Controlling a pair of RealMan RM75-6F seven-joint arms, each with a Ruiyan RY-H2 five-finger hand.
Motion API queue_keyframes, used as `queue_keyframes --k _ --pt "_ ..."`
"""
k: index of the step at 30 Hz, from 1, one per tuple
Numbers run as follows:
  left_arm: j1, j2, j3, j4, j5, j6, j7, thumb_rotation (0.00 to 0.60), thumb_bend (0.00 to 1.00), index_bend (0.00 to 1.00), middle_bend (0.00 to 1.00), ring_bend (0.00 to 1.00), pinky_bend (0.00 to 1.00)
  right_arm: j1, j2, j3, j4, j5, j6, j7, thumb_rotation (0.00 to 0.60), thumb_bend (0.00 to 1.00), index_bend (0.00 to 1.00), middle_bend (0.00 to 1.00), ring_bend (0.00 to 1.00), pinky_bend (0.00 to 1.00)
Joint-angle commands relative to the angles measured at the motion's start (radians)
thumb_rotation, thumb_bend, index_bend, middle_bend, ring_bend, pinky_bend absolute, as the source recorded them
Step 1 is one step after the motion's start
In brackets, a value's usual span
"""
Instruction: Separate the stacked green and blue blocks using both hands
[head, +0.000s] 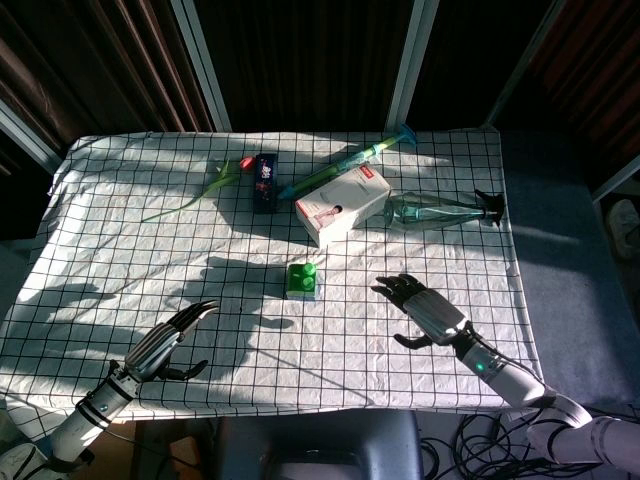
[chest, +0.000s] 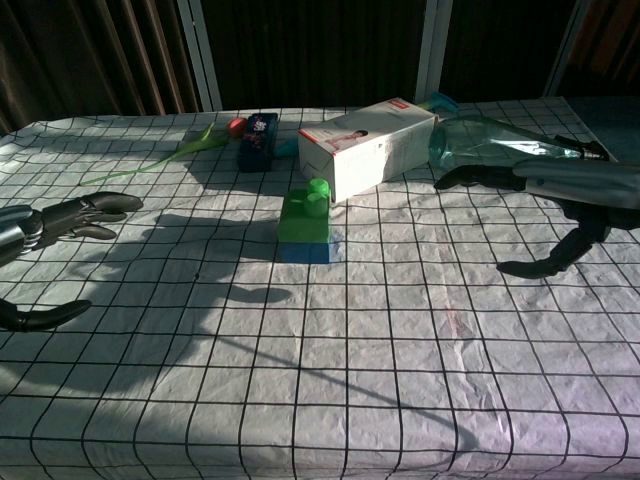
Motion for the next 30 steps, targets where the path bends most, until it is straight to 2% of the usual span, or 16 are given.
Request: queue_keyframes --k 1,7,11,13,16,22,30 --pt "-0.004 -0.002 0.0 -0.001 -0.004 -0.001 0.007 0.6 0.37 0.0 0.0 0.0 0.12 0.001 -0.001 -0.005 0.006 0.003 0.003 -0.004 0.6 0.26 0.0 0.0 0.0 0.0" --pt "-0.005 -0.011 -0.02 0.016 -0.021 0.024 0.043 0.6 0.37 0.0 0.0 0.0 0.14 -0.025 0.022 -0.006 0.026 0.02 0.052 -0.04 0.6 0.26 0.0 0.0 0.0 0.0" --pt "-0.018 -0.022 -0.076 0.044 -0.08 0.014 0.088 0.6 0.39 0.0 0.0 0.0 0.16 -0.077 0.059 0.016 0.058 0.088 0.112 -0.079 0.6 0.26 0.0 0.0 0.0 0.0" --pt "-0.039 -0.035 -0.108 0.062 -0.108 -0.009 0.123 0.6 0.39 0.0 0.0 0.0 0.18 -0.098 0.069 0.036 0.093 0.125 0.141 -0.097 0.6 0.26 0.0 0.0 0.0 0.0" --pt "-0.091 -0.038 -0.127 0.052 -0.127 -0.09 0.155 0.6 0.39 0.0 0.0 0.0 0.19 -0.114 0.088 0.07 0.118 0.188 0.147 -0.085 0.6 0.26 0.0 0.0 0.0 0.0" --pt "-0.195 -0.079 -0.167 0.066 -0.17 -0.246 0.268 0.6 0.39 0.0 0.0 0.0 0.17 -0.09 0.157 0.141 0.12 0.291 0.078 -0.015 0.6 0.26 0.0 0.0 0.0 0.0" --pt "-0.277 -0.146 -0.226 0.09 -0.278 -0.382 0.48 0.6 0.35 0.0 0.0 0.0 0.15 -0.042 0.165 0.173 0.149 0.426 -0.07 -0.102 0.6 0.26 0.0 0.0 0.0 0.0"
